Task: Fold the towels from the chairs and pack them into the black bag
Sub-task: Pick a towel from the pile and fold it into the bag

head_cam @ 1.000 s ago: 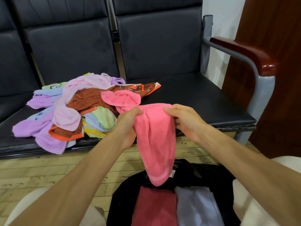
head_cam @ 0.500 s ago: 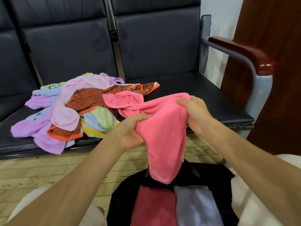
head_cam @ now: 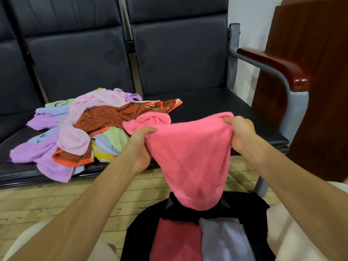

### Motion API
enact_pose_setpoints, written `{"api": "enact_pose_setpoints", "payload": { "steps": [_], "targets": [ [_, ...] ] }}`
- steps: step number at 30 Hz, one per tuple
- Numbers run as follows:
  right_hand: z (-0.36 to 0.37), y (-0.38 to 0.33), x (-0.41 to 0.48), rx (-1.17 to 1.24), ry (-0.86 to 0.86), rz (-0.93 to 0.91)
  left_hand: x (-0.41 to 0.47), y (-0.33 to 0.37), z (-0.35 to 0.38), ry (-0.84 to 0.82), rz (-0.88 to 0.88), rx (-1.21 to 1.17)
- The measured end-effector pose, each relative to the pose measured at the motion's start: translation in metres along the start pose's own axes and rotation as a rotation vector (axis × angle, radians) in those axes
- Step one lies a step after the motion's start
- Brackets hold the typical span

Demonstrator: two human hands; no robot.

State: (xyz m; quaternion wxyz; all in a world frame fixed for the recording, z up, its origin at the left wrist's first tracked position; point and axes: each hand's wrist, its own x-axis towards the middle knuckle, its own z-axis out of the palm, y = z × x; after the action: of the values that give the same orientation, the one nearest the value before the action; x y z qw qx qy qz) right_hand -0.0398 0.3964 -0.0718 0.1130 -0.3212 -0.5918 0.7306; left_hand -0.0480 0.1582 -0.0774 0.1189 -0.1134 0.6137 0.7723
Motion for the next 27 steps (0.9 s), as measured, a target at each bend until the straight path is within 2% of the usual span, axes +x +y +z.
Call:
{"api": "enact_pose_setpoints", "payload": {
  "steps": [5,8,13,15,17,19,23,27],
  "targets": [
    [-0.003,-0.008,0.007,-0.074,0.065,-0.009,0.005,0.005,-0.014,0.027,0.053,0.034],
    [-0.012,-0.011,0.014,-0.191,0.113,-0.226,0.009,0.005,-0.02,0.132,0.077,0.246],
    [-0.026,-0.009,0.017,-0.588,0.121,-0.581,0.008,0.008,-0.021,0.198,0.081,0.575],
    [-0.03,-0.006,0.018,-0.821,0.108,-0.644,0.006,0.009,-0.025,0.22,0.153,0.704],
    [-0.034,-0.002,0.017,-0.919,0.099,-0.621,0.005,0.009,-0.029,0.225,0.209,0.677],
    [-0.035,-0.003,0.014,-0.847,0.063,-0.533,0.003,0.01,-0.03,0.23,0.227,0.496],
    [-0.036,-0.006,0.006,-0.38,-0.108,-0.233,0.005,0.015,-0.032,0.256,0.212,0.062],
    [-0.038,-0.006,0.005,-0.092,-0.186,-0.142,0.01,0.019,-0.037,0.203,0.158,-0.15]
  ]
}}
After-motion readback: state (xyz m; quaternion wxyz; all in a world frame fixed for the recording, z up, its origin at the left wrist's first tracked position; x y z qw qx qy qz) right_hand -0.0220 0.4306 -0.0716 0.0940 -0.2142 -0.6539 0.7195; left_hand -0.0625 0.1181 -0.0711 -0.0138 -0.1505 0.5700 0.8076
